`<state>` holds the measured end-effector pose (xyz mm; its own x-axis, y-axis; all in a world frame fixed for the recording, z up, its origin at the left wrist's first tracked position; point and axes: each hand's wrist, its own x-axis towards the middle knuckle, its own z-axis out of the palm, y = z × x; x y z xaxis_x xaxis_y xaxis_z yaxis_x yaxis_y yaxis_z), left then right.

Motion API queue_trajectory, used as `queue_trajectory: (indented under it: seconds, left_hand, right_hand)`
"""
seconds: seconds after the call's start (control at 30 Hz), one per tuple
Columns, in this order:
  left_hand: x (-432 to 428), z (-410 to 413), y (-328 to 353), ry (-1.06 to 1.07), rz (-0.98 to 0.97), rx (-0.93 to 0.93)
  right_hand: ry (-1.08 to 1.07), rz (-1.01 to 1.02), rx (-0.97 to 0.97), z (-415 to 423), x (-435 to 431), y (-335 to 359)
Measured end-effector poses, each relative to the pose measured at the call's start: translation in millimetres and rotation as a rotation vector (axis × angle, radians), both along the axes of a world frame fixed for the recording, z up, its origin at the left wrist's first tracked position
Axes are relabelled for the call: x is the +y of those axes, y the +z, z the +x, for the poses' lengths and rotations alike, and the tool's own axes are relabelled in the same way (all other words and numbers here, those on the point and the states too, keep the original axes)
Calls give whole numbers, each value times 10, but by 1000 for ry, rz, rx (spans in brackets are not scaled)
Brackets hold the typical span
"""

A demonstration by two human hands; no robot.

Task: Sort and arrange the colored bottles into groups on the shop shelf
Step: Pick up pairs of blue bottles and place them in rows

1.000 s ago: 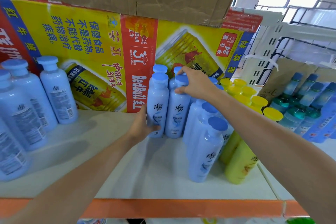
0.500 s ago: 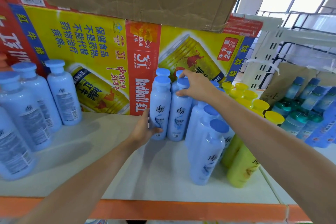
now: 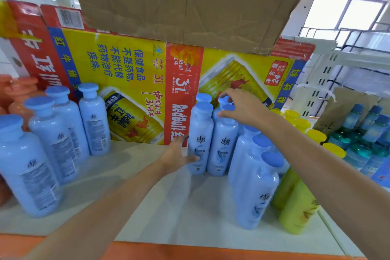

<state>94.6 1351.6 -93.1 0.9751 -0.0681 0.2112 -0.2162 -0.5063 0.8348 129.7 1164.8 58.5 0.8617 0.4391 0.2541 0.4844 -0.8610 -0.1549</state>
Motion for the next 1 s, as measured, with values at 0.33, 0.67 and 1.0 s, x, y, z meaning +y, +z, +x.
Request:
queue_trajectory:
  seconds: [0.33,0.67,1.0]
  left_hand:
    - [1250,-403,1138,111,604,-162]
    - [2582,-528,1680,253,823,-67]
    - [2951,-223,1564,205,746,94]
  right_hand:
    - [320,-7,16,-125,889,253]
    - [473,-6,119,47,2239,169]
    - [483,-16,148,218,3158,-33]
